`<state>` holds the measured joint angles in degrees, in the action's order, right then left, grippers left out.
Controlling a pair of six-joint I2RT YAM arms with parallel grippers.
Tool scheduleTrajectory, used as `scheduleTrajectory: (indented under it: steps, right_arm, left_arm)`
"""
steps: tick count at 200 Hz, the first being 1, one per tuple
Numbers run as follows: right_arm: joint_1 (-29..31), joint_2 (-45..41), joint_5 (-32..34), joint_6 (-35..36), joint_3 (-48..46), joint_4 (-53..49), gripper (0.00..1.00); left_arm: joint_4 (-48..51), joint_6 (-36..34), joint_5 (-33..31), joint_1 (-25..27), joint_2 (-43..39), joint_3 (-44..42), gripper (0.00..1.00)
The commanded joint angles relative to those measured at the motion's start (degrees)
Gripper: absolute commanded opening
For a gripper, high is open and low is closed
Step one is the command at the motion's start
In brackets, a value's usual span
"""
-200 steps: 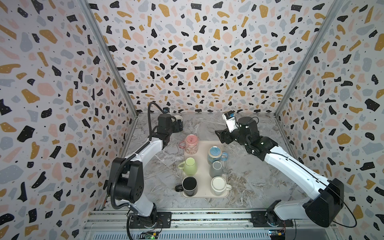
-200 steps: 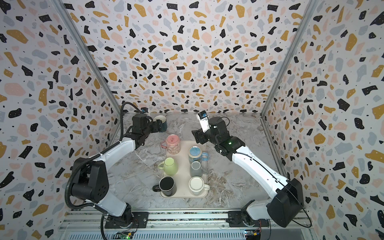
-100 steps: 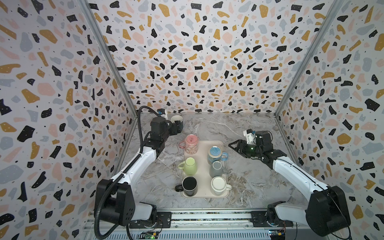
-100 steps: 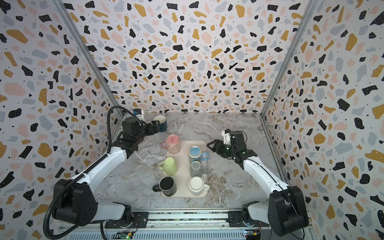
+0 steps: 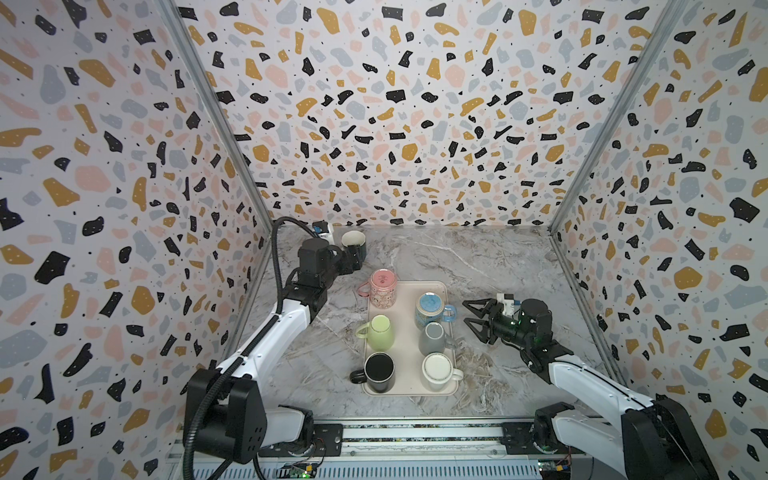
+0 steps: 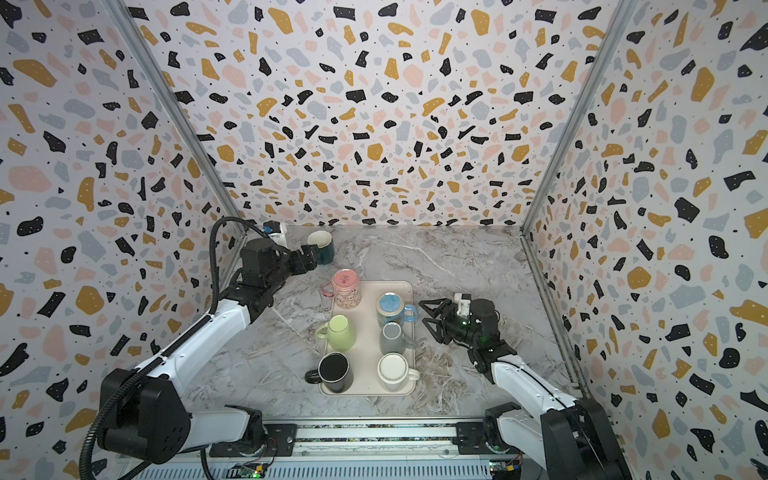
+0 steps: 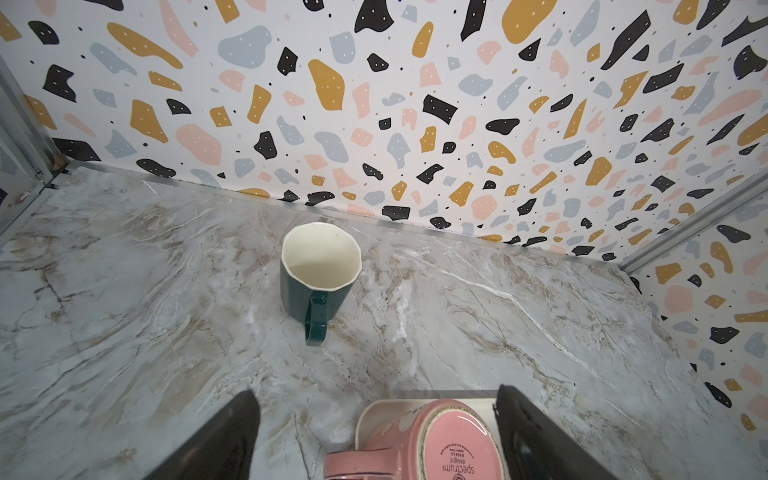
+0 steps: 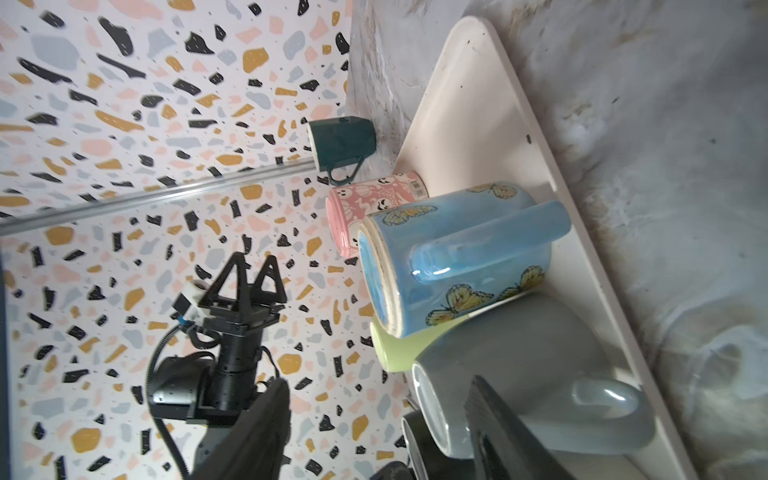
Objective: Turn the mug right side up
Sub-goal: 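Reach the right gripper down to the upside-down light blue butterfly mug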
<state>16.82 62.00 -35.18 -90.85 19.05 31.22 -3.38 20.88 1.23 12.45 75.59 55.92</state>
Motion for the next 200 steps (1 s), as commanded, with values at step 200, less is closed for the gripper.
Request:
scheduleTrajectory:
  steps: [200]
  right_arm:
    - [6.38,34.44,8.98,-28.04,-2.61,52.52,0.70]
  left_arm:
    - [3.50,-2.34,-1.32,-0.06,0.78,3.56,0.90]
